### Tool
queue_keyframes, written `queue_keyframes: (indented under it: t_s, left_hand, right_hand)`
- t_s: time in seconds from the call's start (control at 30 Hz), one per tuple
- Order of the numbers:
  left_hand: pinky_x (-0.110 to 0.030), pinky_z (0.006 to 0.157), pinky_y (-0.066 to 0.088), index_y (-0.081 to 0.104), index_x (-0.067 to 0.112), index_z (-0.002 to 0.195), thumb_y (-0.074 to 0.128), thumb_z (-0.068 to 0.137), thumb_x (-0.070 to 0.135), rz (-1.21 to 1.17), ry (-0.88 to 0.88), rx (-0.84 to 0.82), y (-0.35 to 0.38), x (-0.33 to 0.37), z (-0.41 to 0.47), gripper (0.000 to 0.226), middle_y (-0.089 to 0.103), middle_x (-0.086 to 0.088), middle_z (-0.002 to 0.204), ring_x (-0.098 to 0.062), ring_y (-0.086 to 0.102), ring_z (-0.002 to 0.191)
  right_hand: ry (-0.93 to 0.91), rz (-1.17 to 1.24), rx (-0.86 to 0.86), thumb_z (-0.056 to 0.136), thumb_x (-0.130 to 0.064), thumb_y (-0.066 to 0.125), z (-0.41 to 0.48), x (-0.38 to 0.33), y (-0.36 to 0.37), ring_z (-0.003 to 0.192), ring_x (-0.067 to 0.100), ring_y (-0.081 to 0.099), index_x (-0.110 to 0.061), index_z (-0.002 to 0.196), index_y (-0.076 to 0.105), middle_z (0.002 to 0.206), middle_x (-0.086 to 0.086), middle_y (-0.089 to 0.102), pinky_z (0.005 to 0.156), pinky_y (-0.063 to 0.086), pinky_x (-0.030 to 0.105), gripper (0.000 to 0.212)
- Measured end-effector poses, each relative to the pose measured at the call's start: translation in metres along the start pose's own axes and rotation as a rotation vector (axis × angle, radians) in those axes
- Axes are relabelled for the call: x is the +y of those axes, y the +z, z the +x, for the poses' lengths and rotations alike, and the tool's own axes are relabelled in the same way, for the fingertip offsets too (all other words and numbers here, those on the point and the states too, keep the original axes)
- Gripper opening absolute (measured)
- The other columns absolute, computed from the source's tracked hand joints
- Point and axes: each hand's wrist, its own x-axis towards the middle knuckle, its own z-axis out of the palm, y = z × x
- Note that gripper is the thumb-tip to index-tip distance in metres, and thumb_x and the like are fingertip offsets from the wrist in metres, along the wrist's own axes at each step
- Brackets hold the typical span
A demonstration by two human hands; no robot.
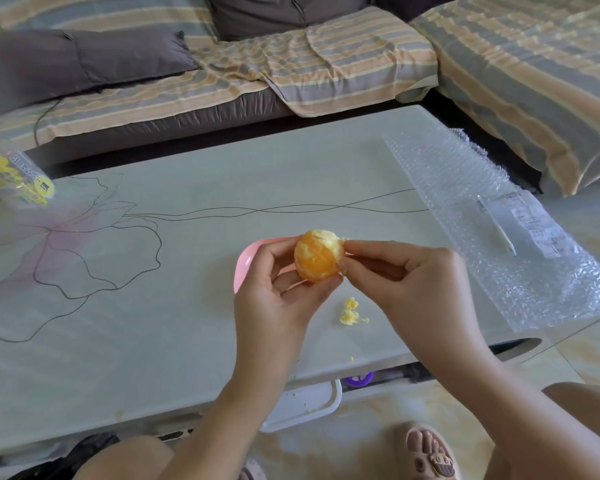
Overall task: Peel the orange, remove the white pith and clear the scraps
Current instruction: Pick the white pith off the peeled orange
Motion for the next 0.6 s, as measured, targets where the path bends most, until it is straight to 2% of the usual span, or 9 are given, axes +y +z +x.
queue_keyframes:
  t_s: [0.2,0.4,0.5,0.6]
  left_hand:
    - [-0.04,0.08,0.058,0.062,0.025,0.096,0.083,0.067,0.009,0.043,0.062,0.029,0.0015,0.0022,-0.0032,0.04,0.064,-0.012,0.112,-0.018,0.07,0.095]
    - [-0.021,0.078,0.054,0.061,0.024,0.096,0.082,0.065,0.015,0.072,0.077,0.033,0.0034,0.0033,-0.0051,0.039,0.065,-0.009,0.111,-0.014,0.069,0.095]
    - [-0.025,0.079,0.056,0.061,0.024,0.096,0.082,0.067,0.011,0.078,0.083,0.038,0.0031,0.0033,-0.0054,0.039,0.065,-0.009,0.111,-0.013,0.069,0.095]
    - [-0.031,0.08,0.057,0.062,0.026,0.095,0.082,0.065,0.015,0.075,0.078,0.051,0.0029,0.0042,-0.0061,0.038,0.066,-0.008,0.109,-0.013,0.07,0.094]
  right_hand:
    - [-0.028,0.018,0.009,0.074,-0.011,0.076,-0.0001,-0.002,0.005,0.075,-0.007,0.067,-0.024,0.086,0.076,0.081,-0.026,0.07,0.07,0.05,0.006,0.019]
    - [-0.11,-0.029,0.027,0.074,-0.007,0.075,-0.0009,-0.0007,0.0075,0.078,-0.008,0.067,-0.024,0.087,0.076,0.082,-0.026,0.067,0.073,0.05,0.007,0.021]
    - [-0.195,-0.091,0.059,0.074,-0.005,0.075,-0.0009,0.0001,0.009,0.079,-0.009,0.067,-0.019,0.09,0.077,0.082,-0.029,0.066,0.073,0.05,0.007,0.021]
    - [-0.278,-0.154,0.08,0.075,-0.009,0.072,-0.0007,0.0011,0.0104,0.08,-0.009,0.066,-0.015,0.091,0.077,0.087,-0.025,0.067,0.073,0.05,0.007,0.018]
